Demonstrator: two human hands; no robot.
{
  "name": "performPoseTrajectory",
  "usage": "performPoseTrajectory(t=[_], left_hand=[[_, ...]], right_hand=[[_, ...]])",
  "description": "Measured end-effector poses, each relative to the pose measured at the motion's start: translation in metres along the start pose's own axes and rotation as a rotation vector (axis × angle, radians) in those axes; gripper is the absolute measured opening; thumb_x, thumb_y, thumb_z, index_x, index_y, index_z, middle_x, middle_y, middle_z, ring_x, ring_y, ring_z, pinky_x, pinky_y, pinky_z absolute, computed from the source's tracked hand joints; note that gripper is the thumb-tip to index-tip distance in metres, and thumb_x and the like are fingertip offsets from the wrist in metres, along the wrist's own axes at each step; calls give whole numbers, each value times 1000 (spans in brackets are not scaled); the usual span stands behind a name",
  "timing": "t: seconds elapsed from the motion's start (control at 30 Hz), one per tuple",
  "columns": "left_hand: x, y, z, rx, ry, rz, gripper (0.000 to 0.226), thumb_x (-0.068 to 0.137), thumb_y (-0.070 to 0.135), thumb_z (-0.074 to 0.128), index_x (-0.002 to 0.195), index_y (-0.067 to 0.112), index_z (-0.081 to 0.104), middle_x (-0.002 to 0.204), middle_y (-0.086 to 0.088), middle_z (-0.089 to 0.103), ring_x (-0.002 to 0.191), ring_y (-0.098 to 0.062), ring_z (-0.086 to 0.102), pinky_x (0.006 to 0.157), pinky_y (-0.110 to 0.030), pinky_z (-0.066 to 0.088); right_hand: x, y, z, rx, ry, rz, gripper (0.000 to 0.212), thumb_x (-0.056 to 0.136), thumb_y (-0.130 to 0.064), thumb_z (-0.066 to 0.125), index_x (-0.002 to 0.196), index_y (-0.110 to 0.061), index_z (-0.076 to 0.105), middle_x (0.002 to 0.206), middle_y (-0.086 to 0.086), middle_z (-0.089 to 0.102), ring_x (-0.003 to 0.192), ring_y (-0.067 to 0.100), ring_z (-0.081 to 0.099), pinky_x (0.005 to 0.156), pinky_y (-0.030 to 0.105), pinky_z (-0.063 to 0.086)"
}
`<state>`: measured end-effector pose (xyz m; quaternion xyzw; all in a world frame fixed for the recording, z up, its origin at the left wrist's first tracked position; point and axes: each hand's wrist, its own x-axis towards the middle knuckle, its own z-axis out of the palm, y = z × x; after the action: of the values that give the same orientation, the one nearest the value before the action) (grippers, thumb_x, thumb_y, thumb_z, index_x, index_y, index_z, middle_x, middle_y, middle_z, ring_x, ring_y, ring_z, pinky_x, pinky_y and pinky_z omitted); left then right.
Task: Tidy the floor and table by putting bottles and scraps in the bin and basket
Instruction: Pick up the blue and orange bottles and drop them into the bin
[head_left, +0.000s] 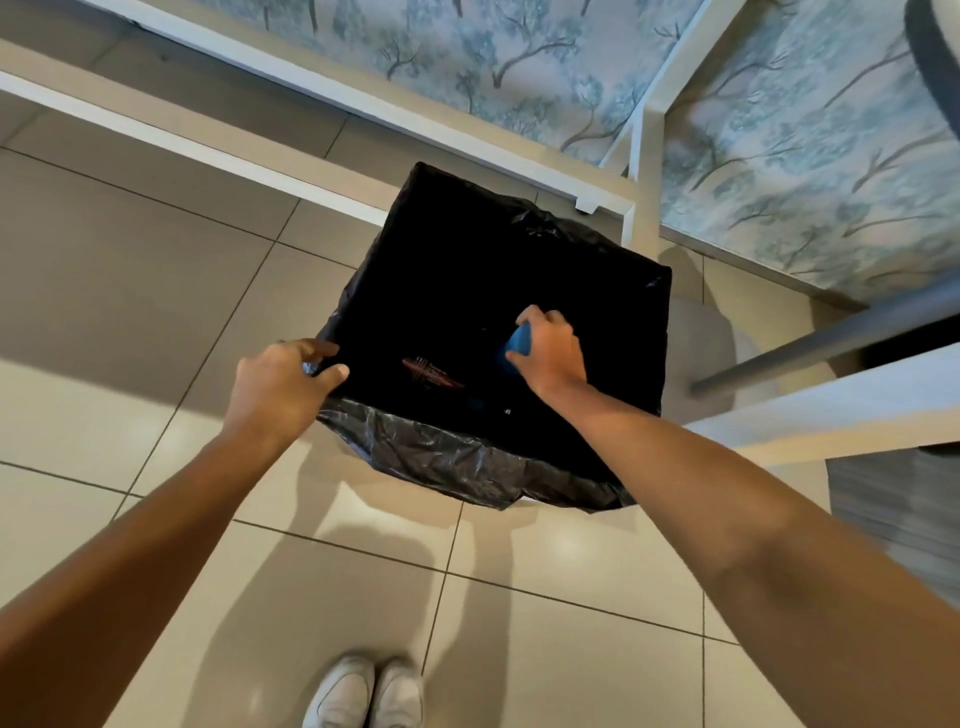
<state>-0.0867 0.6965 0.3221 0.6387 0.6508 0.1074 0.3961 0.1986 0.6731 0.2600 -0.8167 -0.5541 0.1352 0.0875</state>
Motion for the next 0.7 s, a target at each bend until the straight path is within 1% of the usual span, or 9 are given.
performPoseTrajectory(t=[0.07, 0.17, 0.23, 0.3, 0.33, 0.4, 0.47, 0.57, 0.7], left_hand=[[5, -2, 4, 39, 28, 15, 36, 90, 26, 63, 125, 17, 62, 126, -10, 63, 105, -31, 63, 86, -31, 46], [7, -8, 7, 56, 46, 80, 39, 89, 19, 64, 128, 15, 60, 123, -9, 65, 102, -30, 65, 88, -36, 50], [8, -14, 10, 91, 66, 130, 41, 88, 13, 64, 129, 14, 59, 119, -11, 66, 99, -31, 66, 88, -39, 53], [9, -18, 11, 109, 78, 163, 42, 87, 8, 65, 128, 14, 59, 115, -12, 66, 96, -31, 65, 86, -40, 55], [9, -20, 12, 112, 82, 170, 42, 86, 6, 65, 128, 14, 60, 114, -13, 67, 95, -31, 65, 84, -39, 55], [8, -23, 13, 115, 95, 179, 43, 85, 2, 65, 127, 14, 60, 113, -12, 67, 94, -30, 66, 82, -37, 54], [7, -24, 15, 126, 114, 185, 45, 84, -1, 65, 126, 14, 61, 113, -12, 67, 93, -30, 65, 83, -37, 53], [6, -22, 15, 128, 127, 186, 46, 83, -4, 64, 125, 13, 62, 112, -13, 67, 93, -31, 65, 84, -39, 54], [3, -20, 13, 130, 137, 180, 46, 83, -5, 62, 125, 11, 62, 113, -14, 65, 96, -32, 64, 86, -40, 53]], right_hand=[[5, 2, 16, -52, -40, -4, 43, 84, -20, 72, 122, -12, 53, 122, 14, 54, 107, 34, 58, 83, 39, 49], [11, 10, 37, -162, -103, -19, 48, 86, -13, 69, 129, -10, 50, 126, 17, 52, 111, 36, 55, 88, 42, 48], [9, 15, 48, -242, -177, -44, 39, 89, -12, 64, 126, -8, 51, 124, 19, 52, 112, 39, 53, 91, 45, 47], [5, 22, 57, -226, -163, -103, 25, 96, -11, 52, 119, -4, 54, 120, 23, 53, 112, 43, 51, 94, 52, 45], [4, 25, 58, -213, -149, -90, 22, 97, -9, 47, 117, -2, 54, 118, 24, 54, 111, 43, 51, 94, 51, 44], [2, 28, 54, -211, -171, -45, 24, 95, -4, 42, 115, -2, 56, 117, 23, 54, 109, 38, 52, 90, 43, 43], [4, 29, 44, -171, -118, -15, 25, 94, -2, 42, 114, -3, 57, 118, 20, 53, 108, 35, 52, 88, 37, 42], [4, 27, 25, -11, 28, 8, 18, 91, -1, 53, 106, -2, 61, 113, 16, 56, 103, 30, 55, 84, 33, 44], [2, 24, -6, 111, 124, -22, 7, 89, -5, 63, 94, -1, 66, 102, 13, 60, 91, 26, 60, 81, 36, 51]])
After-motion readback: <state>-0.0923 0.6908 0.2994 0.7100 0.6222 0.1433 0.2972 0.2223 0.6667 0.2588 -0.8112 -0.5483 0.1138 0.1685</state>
